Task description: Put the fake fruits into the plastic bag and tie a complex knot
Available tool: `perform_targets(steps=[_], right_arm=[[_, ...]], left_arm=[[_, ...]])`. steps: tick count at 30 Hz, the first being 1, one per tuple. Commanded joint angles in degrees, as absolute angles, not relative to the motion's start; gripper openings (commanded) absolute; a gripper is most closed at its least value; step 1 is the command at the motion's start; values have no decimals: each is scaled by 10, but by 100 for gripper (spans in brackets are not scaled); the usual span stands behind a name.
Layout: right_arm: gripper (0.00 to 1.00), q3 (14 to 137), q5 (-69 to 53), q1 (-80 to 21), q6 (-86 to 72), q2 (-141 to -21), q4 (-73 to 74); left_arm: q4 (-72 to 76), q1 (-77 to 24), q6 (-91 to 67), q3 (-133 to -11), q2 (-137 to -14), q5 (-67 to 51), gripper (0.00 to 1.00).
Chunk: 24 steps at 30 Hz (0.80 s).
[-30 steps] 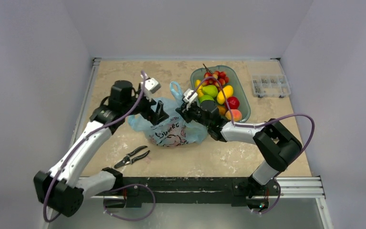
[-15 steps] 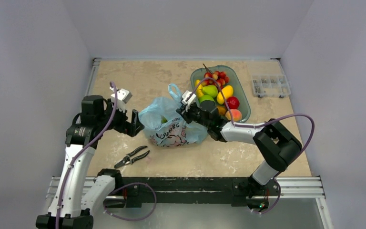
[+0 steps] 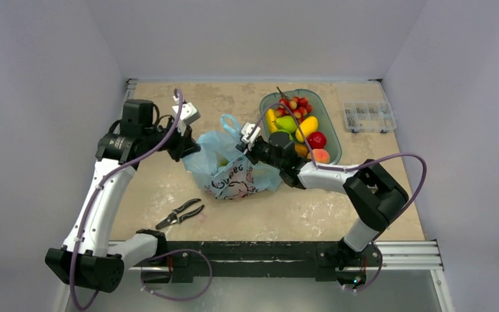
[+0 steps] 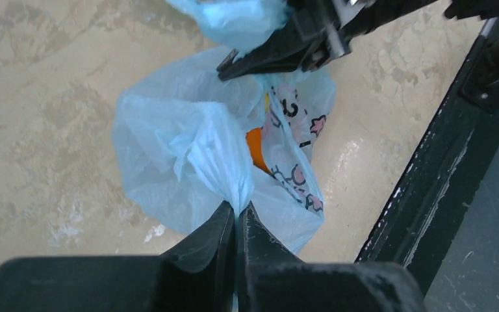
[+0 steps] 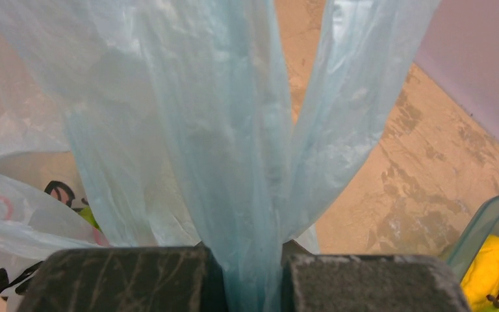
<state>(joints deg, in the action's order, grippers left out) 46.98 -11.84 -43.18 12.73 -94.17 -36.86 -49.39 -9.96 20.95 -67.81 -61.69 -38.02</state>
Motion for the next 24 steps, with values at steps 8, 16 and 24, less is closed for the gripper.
perform_targets(steps=[8,16,24], right_arm=[[0,514,-127,-434,158,-971,-373],[0,505,-133,-434,162,-959,-363],[0,503,-132,-434,215,-965,-360]], left_arm=[[-517,-73,120,-700,-546,-424,72],[-529,-65,179,-643,-535,-455,70],[-456,-70,123,-650,-536,-495,9]])
